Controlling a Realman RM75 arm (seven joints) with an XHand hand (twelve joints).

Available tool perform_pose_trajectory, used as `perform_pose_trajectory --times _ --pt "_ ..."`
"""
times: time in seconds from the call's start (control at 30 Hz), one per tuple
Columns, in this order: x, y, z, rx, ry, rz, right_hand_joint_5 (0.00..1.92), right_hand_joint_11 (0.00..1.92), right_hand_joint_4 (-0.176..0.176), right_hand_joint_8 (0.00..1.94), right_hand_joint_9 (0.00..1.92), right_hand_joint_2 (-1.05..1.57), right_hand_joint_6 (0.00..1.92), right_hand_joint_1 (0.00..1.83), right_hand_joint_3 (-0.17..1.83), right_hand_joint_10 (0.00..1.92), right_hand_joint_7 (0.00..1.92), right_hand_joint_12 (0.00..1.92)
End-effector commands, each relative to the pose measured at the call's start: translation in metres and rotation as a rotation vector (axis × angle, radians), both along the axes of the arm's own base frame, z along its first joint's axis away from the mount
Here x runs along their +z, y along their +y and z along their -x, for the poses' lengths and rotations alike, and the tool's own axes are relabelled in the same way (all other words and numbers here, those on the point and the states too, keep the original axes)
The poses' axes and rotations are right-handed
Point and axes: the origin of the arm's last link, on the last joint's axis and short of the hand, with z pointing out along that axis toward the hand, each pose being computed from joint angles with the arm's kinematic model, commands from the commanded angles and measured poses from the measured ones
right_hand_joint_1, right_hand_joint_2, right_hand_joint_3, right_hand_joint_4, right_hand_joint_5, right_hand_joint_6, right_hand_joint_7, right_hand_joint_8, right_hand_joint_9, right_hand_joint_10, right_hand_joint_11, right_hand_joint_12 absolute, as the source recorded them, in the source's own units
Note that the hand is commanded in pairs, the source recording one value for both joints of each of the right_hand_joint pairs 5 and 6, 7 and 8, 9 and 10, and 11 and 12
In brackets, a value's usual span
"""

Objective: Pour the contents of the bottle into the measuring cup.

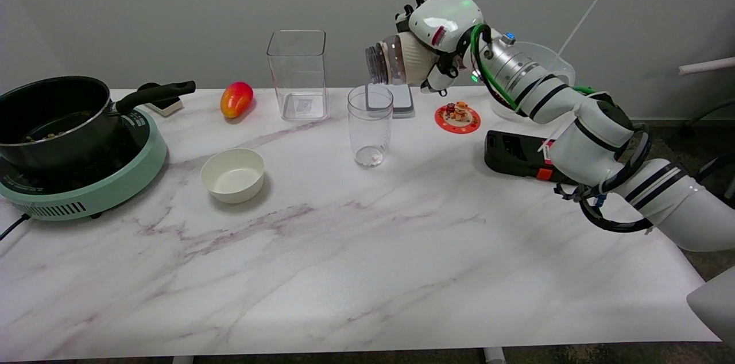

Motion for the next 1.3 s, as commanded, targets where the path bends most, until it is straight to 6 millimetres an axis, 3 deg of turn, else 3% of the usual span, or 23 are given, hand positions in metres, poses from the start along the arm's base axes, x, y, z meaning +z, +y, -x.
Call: perform_pose_trajectory --times 0.03,0.43,1.3 --pt "-0.012 0.001 0.012 -0.005 0.082 -0.029 1.57 1.17 0.0 1.58 1.41 0.72 1.57 1.47 0.95 1.41 1.58 1.17" --pt "-0.006 -0.007 0.024 -0.044 0.096 -0.011 1.51 1.14 0.0 1.54 1.37 0.59 1.51 1.49 1.05 1.37 1.54 1.14" --pt "-0.003 -0.02 0.005 -0.006 0.124 -0.009 1.43 1.09 0.0 1.48 1.32 0.32 1.43 1.51 1.3 1.32 1.48 1.09"
